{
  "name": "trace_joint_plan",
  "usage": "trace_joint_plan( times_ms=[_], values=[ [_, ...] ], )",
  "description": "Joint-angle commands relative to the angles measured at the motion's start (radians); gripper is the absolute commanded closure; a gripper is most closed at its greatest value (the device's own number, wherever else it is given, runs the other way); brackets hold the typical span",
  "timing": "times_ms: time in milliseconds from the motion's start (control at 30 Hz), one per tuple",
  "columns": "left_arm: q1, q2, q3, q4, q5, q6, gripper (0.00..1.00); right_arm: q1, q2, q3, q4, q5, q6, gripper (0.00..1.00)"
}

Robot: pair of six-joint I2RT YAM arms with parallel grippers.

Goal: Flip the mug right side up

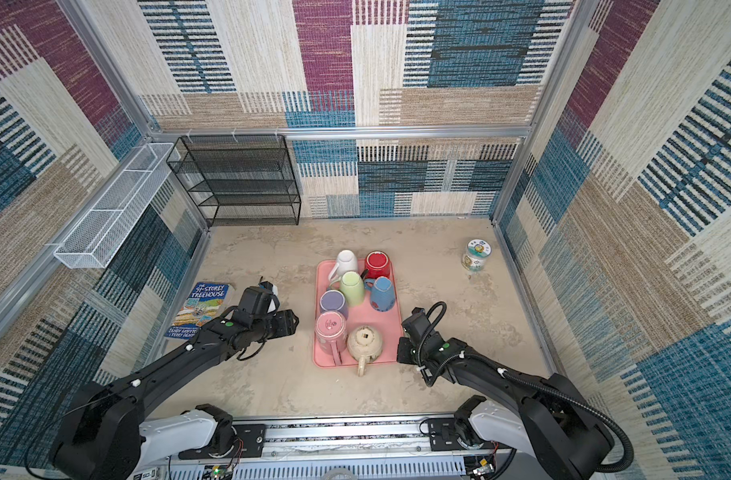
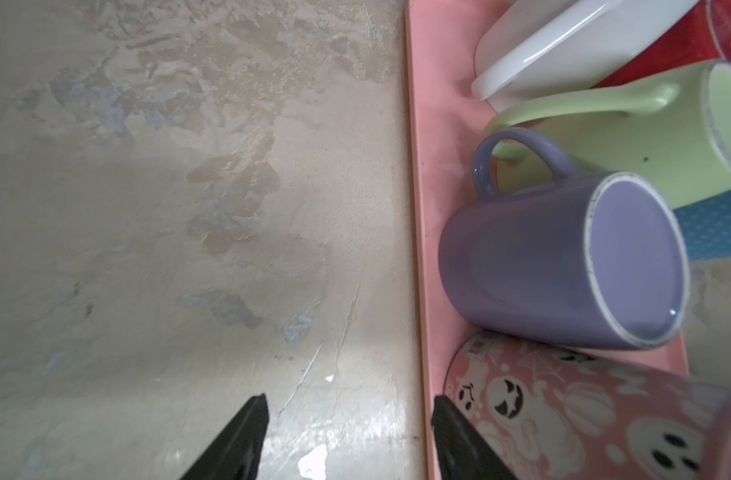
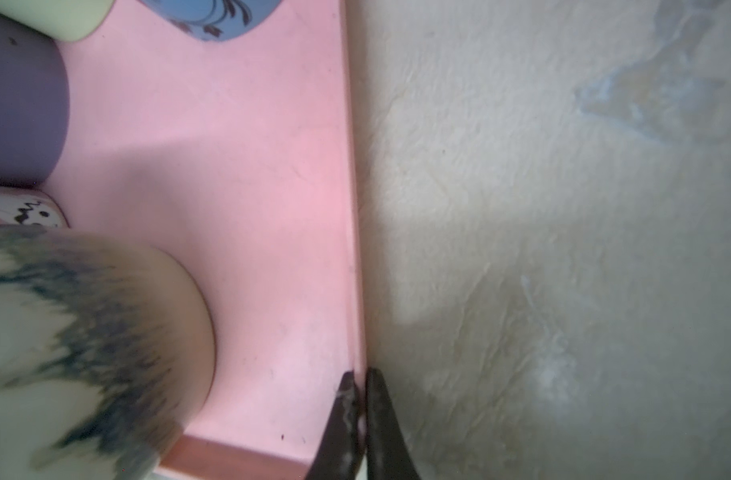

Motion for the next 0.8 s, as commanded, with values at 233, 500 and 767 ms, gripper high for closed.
trace_joint_plan(
  times_ms=[233, 500, 767],
  values=[
    [-0.055, 0.215, 0.131, 0.111, -0.028, 0.003, 0.36, 0.046, -0.097, -0.069, -0.041, -0.022, 0.117, 1.0],
    [-0.059, 0.408, 0.265, 0.135, -0.011, 0.043, 0.48, 0.049, -0.186, -0.06, -0.079, 0.004, 0.131, 0.85],
    [-0.056, 0.565, 0.401, 0.107, 0.023, 0.057, 0.5, 0.05, -0.203, 0.002, -0.133, 0.05, 0.107, 0.66]
  ],
)
